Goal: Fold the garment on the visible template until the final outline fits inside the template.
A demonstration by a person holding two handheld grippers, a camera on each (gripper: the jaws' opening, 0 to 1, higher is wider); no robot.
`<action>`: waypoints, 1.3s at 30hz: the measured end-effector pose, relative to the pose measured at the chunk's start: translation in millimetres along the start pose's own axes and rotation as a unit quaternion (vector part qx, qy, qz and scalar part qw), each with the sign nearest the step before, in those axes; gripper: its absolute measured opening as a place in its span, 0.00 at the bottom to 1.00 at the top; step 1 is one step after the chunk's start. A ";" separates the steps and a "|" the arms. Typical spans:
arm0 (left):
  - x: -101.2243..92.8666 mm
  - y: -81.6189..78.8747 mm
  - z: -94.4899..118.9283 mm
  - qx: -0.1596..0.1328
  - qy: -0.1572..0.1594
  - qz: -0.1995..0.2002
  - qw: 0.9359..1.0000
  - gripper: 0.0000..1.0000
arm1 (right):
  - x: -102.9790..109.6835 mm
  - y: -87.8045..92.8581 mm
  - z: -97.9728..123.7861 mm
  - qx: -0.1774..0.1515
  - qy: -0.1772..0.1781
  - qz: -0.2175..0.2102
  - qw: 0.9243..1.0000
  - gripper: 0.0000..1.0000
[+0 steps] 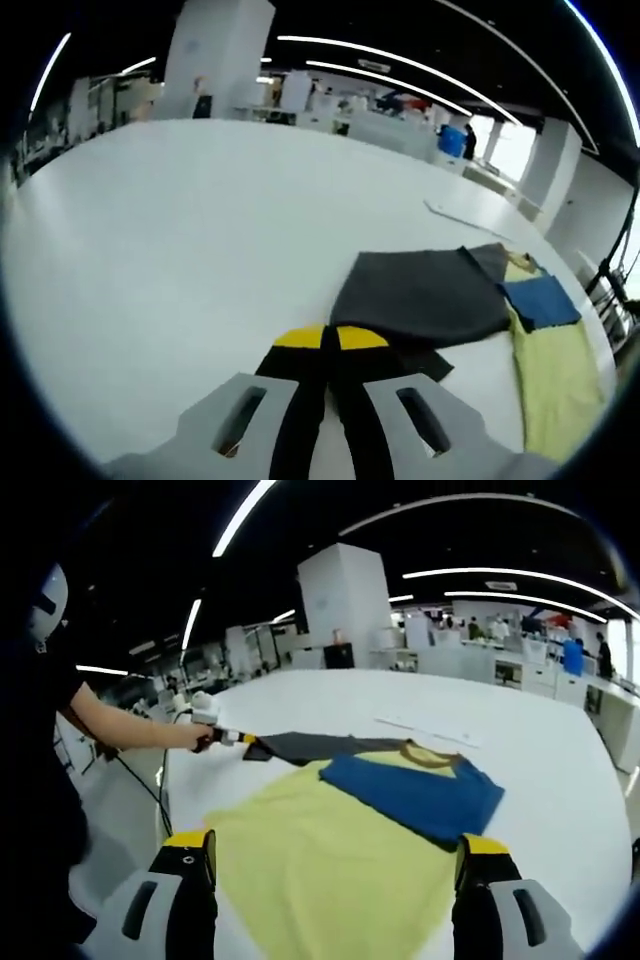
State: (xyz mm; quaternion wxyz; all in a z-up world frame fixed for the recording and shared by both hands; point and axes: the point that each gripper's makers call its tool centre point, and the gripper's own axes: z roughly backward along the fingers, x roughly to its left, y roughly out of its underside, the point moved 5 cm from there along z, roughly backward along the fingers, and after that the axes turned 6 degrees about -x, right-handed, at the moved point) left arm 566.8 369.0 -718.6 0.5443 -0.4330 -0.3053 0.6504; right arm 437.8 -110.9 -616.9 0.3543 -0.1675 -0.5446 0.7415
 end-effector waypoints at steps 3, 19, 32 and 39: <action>-1.3 -2.7 0.8 -0.005 0.001 0.004 1.000 0.00 | -0.5 1.2 0.2 0.000 0.001 0.007 1.000 0.99; -34.7 -32.1 4.3 -0.042 0.040 -0.007 0.998 0.00 | 1.8 13.4 4.9 0.019 0.001 -0.002 1.000 0.99; -85.5 -50.8 -0.2 -0.076 0.077 0.003 0.994 0.00 | -0.2 21.3 12.9 0.018 0.013 -0.020 1.000 0.99; -109.5 -57.3 -1.2 -0.091 0.097 0.011 0.991 0.00 | 1.4 22.2 13.2 0.015 0.013 -0.024 1.000 0.98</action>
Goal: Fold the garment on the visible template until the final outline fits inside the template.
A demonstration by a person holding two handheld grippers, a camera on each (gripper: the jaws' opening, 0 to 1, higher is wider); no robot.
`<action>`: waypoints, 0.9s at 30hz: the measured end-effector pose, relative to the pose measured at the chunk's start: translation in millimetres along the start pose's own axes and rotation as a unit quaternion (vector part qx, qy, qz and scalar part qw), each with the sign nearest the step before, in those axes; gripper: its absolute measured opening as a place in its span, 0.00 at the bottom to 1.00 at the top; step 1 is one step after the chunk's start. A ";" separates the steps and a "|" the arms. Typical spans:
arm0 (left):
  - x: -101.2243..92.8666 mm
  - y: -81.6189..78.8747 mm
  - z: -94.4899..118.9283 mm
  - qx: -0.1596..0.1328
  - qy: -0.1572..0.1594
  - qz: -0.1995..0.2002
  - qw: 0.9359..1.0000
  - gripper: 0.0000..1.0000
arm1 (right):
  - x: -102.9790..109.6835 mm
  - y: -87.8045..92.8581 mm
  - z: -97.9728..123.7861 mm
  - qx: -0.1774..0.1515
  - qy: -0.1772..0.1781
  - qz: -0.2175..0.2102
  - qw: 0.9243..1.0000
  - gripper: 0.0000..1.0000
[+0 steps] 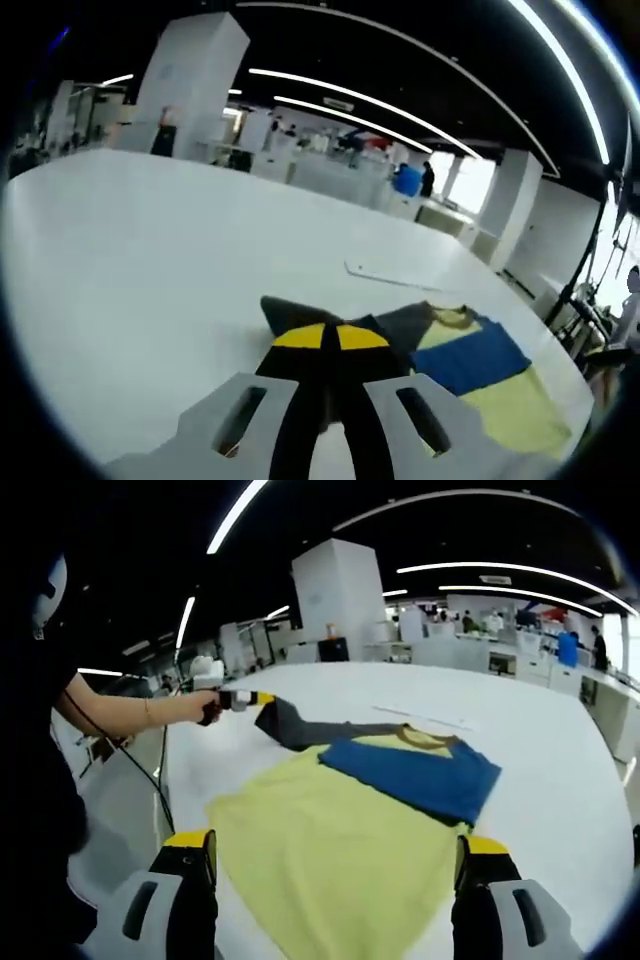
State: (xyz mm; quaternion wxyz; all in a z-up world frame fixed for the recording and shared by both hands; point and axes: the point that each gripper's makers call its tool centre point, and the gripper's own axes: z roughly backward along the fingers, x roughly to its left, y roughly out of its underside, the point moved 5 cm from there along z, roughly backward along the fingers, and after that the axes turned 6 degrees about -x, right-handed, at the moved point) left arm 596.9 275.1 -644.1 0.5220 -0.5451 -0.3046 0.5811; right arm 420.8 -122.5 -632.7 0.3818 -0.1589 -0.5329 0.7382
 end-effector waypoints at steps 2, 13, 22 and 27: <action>-9.6 -0.8 -3.2 -0.005 0.014 0.000 1.000 0.00 | 0.3 1.3 0.2 0.000 0.001 -0.001 1.000 0.98; -52.5 -3.9 -21.4 -0.019 0.056 0.028 0.998 0.00 | 1.2 2.4 3.1 -0.001 0.002 -0.002 1.000 0.98; -77.7 -7.4 -32.9 -0.033 0.077 0.047 0.995 0.00 | 1.8 7.2 3.7 0.001 0.004 -0.006 1.000 0.97; -92.8 -8.0 -39.5 -0.036 0.090 0.053 0.994 0.00 | 3.0 8.4 3.0 0.001 0.002 -0.009 1.000 0.97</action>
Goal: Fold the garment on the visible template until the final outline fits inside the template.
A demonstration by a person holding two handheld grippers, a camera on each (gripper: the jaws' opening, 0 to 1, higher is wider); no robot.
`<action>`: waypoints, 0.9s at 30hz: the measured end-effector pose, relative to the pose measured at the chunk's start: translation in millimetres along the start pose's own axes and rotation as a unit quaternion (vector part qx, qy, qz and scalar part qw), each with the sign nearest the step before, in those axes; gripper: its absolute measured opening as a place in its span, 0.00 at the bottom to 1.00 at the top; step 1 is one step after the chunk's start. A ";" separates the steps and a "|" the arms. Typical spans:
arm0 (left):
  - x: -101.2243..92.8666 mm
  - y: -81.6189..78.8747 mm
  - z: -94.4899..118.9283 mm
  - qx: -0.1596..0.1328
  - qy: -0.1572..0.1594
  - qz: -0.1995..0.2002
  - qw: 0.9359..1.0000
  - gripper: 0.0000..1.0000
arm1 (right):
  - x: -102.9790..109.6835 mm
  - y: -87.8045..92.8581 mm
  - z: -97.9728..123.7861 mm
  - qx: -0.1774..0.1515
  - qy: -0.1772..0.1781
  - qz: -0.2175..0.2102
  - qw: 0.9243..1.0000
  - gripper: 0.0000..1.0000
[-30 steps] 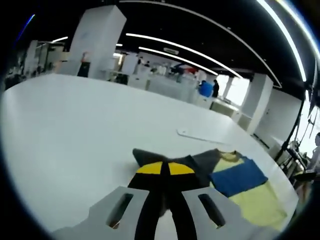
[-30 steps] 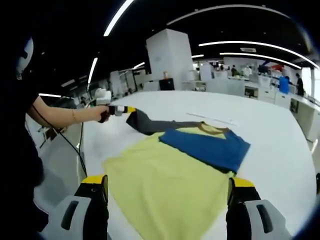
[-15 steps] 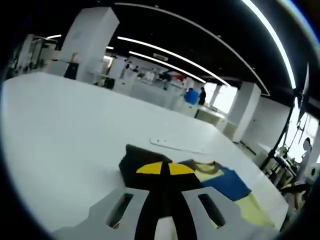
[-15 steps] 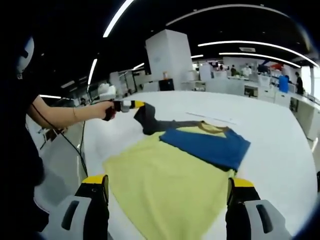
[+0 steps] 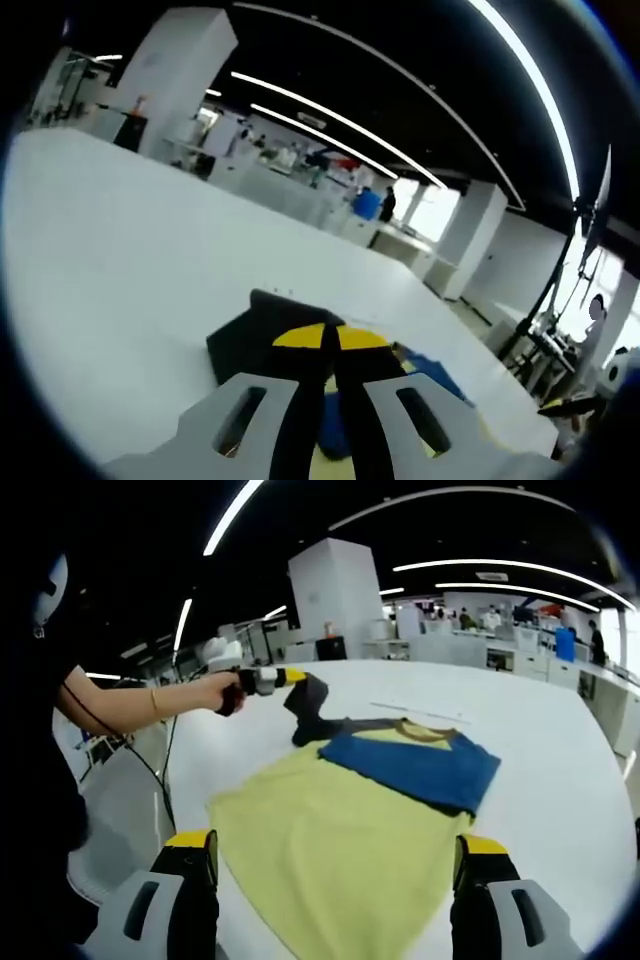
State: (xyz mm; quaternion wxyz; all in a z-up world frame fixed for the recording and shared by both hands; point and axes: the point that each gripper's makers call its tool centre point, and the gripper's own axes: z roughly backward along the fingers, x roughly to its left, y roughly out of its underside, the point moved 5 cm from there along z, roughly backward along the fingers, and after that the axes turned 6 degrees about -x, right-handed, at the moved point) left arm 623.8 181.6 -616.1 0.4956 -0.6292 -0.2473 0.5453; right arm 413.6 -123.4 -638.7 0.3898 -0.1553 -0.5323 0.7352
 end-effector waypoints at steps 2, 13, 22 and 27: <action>-7.2 1.5 -4.0 0.000 0.010 0.001 1.000 0.00 | 0.1 0.4 0.1 0.001 0.000 0.002 1.000 0.97; -37.4 20.4 -25.7 0.018 0.035 0.002 0.999 0.00 | -3.1 5.6 1.9 0.007 0.010 -0.003 1.000 0.97; -72.5 35.6 -42.5 0.028 0.079 0.005 0.996 0.00 | -4.5 7.7 1.9 0.006 0.009 -0.008 1.000 0.97; -84.3 52.0 -45.4 0.050 0.100 -0.001 0.994 0.00 | -9.1 10.0 4.1 0.007 0.014 -0.011 1.000 0.97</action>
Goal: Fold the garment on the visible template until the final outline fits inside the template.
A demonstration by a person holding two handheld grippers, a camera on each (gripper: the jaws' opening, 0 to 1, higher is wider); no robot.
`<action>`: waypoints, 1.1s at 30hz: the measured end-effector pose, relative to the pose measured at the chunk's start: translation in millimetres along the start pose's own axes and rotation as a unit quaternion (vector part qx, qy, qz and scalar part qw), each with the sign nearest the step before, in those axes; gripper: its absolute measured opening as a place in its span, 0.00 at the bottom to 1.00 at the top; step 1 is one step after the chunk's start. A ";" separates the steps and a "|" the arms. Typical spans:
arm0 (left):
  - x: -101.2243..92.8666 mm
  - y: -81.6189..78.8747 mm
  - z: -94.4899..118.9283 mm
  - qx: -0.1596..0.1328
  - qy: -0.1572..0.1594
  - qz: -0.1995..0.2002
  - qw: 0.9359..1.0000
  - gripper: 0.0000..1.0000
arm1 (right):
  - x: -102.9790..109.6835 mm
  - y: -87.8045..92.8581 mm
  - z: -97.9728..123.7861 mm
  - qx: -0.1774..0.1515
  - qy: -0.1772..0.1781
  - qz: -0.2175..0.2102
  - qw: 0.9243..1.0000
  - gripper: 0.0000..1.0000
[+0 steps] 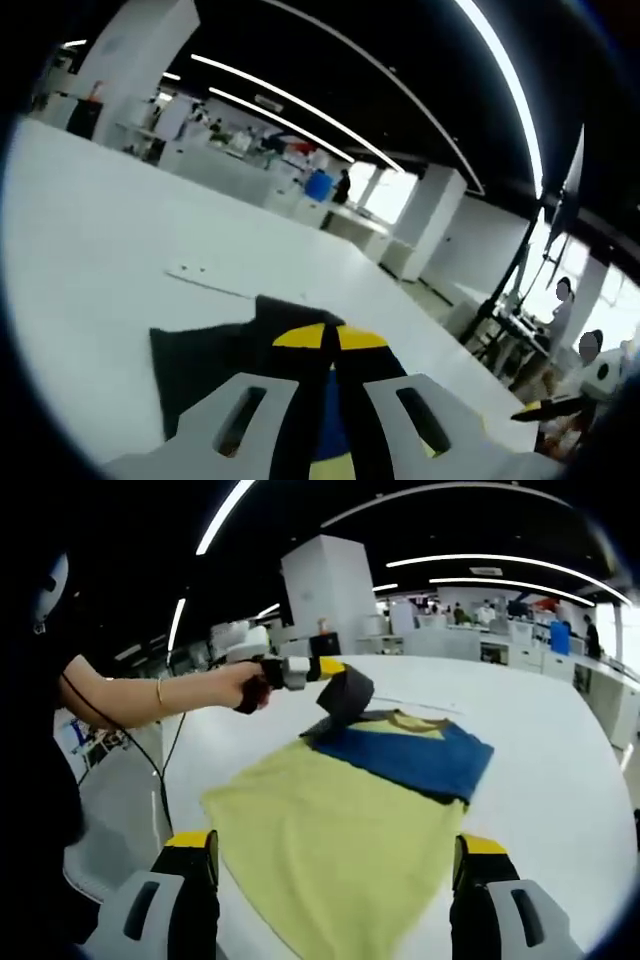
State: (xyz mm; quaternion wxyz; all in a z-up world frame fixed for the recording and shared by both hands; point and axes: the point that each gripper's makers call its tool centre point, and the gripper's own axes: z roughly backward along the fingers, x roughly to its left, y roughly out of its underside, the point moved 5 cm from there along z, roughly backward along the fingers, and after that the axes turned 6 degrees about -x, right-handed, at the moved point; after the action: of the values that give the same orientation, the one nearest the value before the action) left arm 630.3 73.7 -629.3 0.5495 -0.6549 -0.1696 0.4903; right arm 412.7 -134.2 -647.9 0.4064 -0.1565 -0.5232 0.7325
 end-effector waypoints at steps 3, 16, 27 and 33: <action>-3.9 8.8 -1.9 0.013 0.007 -0.004 1.000 0.00 | -1.0 0.8 0.7 0.000 0.002 0.000 1.000 0.97; -26.3 50.4 -8.7 0.079 0.046 -0.019 0.996 0.00 | 3.1 4.4 -0.6 0.000 0.000 -0.005 1.000 0.97; -37.6 83.3 -12.2 0.135 0.067 -0.041 0.988 0.00 | 0.6 7.0 3.1 -0.001 0.008 -0.009 1.000 0.97; -39.7 100.3 -11.3 0.168 0.079 -0.056 0.981 0.02 | 0.1 8.7 3.0 0.000 0.008 -0.011 1.000 0.97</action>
State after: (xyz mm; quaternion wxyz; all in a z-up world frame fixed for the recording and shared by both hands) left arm 589.5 3.2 -701.0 0.6903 -0.5789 -0.0774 0.4270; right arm 406.9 -137.1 -654.5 0.4187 -0.1561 -0.5216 0.7268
